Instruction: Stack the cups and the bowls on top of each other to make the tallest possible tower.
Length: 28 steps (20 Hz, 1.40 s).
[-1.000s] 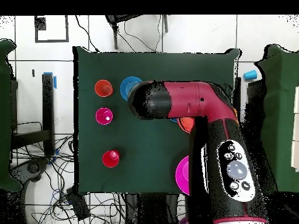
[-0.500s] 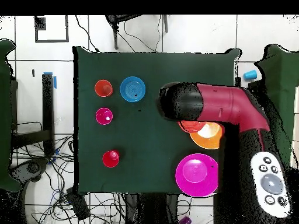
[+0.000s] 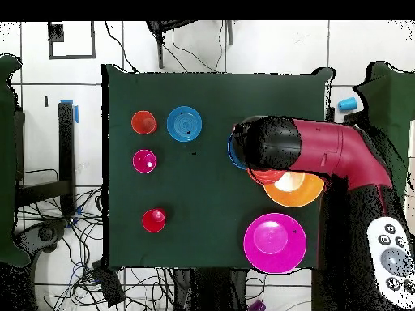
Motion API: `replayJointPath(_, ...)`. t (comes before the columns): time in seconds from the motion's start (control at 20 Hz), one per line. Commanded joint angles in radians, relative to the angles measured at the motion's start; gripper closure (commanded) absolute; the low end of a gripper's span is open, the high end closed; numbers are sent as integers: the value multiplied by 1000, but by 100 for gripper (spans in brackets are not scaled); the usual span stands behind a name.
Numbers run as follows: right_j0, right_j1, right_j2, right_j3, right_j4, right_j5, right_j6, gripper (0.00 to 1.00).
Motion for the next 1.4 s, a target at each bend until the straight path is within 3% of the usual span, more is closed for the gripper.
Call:
replayJointPath(0.05, 10, 75, 74, 11, -12, 99, -92, 0)
replayJointPath(1.4, 5, 118, 89, 28, -19, 24, -61, 0)
